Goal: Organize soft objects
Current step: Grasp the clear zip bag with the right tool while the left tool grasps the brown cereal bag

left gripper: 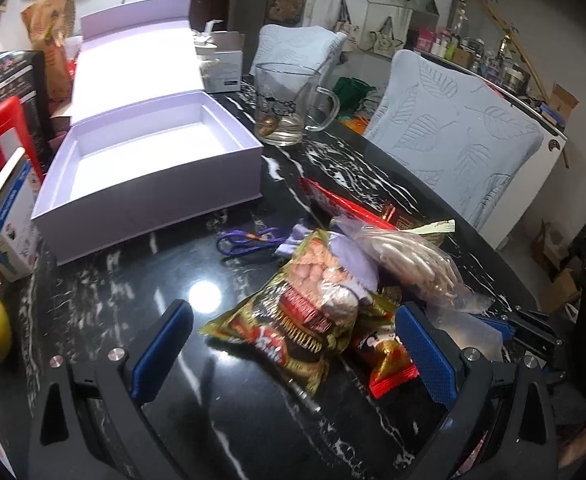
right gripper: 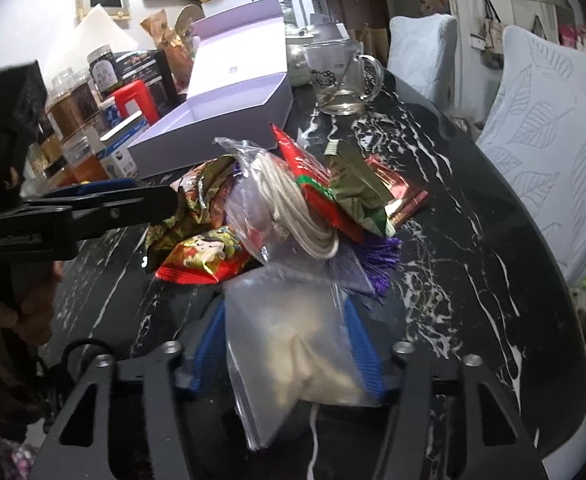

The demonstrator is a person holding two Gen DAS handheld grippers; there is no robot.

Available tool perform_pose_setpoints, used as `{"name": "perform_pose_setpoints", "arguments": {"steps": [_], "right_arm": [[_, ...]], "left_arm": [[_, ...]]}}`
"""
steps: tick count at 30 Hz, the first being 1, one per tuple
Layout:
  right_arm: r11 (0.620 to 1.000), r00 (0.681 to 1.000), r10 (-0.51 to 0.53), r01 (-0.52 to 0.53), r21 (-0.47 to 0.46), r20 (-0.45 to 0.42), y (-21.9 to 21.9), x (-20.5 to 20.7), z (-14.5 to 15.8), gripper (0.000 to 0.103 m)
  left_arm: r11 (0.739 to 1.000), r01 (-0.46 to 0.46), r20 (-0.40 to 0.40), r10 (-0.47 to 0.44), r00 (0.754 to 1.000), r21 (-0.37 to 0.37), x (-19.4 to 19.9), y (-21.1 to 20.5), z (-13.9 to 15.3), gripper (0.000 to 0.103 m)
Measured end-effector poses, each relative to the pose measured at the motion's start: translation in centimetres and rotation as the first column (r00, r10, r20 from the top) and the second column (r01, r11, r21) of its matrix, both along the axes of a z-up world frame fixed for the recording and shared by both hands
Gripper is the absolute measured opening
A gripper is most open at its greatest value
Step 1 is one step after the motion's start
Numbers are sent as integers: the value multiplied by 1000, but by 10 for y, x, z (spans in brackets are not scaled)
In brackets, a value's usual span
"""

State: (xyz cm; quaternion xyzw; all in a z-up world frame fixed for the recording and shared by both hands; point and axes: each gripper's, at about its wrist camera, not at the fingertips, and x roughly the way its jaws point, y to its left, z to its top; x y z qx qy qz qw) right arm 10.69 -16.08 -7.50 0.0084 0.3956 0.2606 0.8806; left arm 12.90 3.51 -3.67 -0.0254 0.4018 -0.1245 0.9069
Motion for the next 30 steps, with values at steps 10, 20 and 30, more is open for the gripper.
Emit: {"name": "perform_pose_setpoints", "arguments": {"steps": [10,20,30], "right_arm": [[996,996,-89,89,19,4,-22,3,9,43],[995,995,-98,99,19,-21,-24,10,4,43],[996,996,-92,92,-6,-8,-18,11,4,45]], "left_arm": [[998,59,-42,-59,997,17,18,-7,-13,103],[993,78,-103,-87,991,-84,25,5,-28,98],[995,102,-108,-101,989,4,10,10,-27,63]]}}
